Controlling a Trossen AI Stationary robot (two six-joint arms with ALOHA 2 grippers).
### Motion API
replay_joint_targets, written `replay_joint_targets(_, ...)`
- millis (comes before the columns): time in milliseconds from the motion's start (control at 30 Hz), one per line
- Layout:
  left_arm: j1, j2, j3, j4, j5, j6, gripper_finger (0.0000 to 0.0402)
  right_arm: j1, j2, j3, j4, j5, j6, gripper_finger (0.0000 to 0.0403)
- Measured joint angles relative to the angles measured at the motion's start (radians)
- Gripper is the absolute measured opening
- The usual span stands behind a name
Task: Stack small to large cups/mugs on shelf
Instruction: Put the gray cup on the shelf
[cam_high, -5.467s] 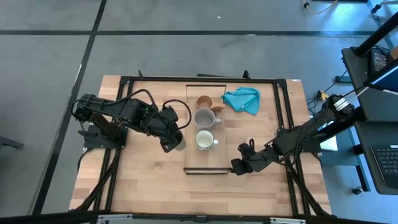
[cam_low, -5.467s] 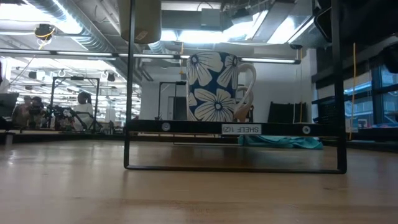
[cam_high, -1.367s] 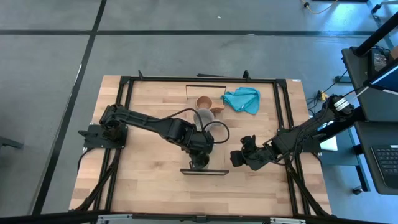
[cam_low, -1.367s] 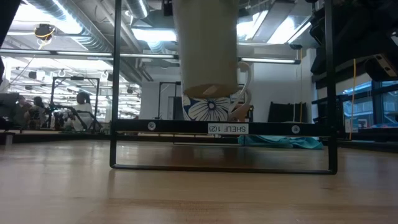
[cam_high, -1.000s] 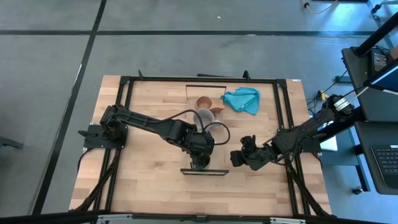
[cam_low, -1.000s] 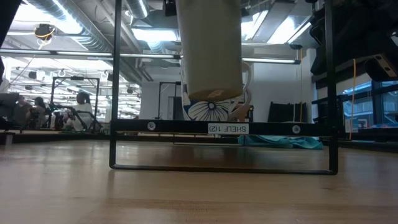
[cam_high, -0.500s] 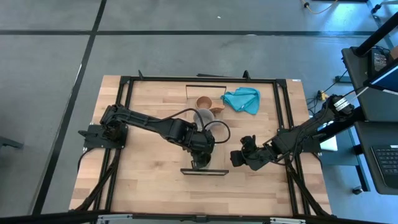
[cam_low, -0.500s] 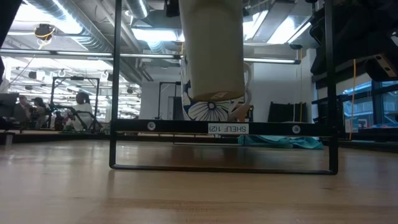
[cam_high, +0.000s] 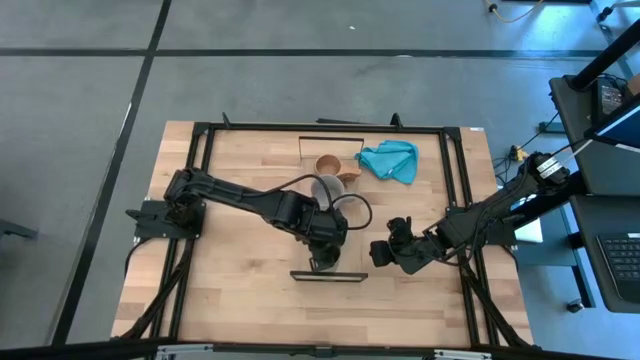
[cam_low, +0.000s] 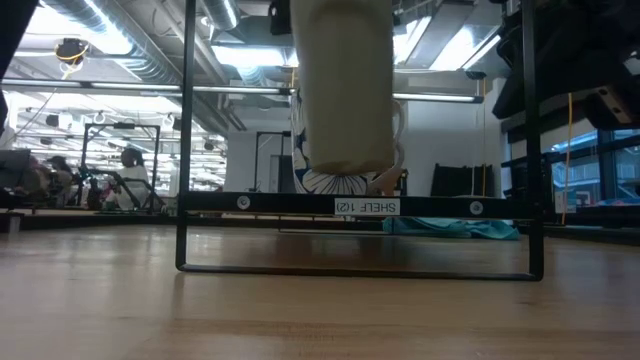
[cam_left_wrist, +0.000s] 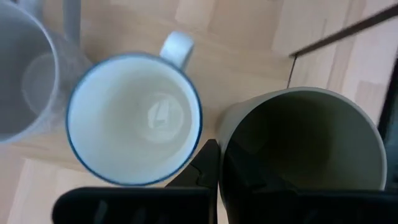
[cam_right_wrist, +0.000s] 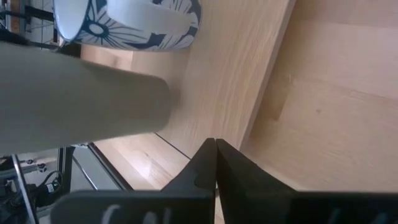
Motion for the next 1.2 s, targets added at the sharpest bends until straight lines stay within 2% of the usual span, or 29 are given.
replay_joint_targets(1200,0.002,0.002,-0.001,-0.007,-0.011,-0.011,0.0017,0.000,0.000,0.000,0.003,0.010,-0.021,0.0007)
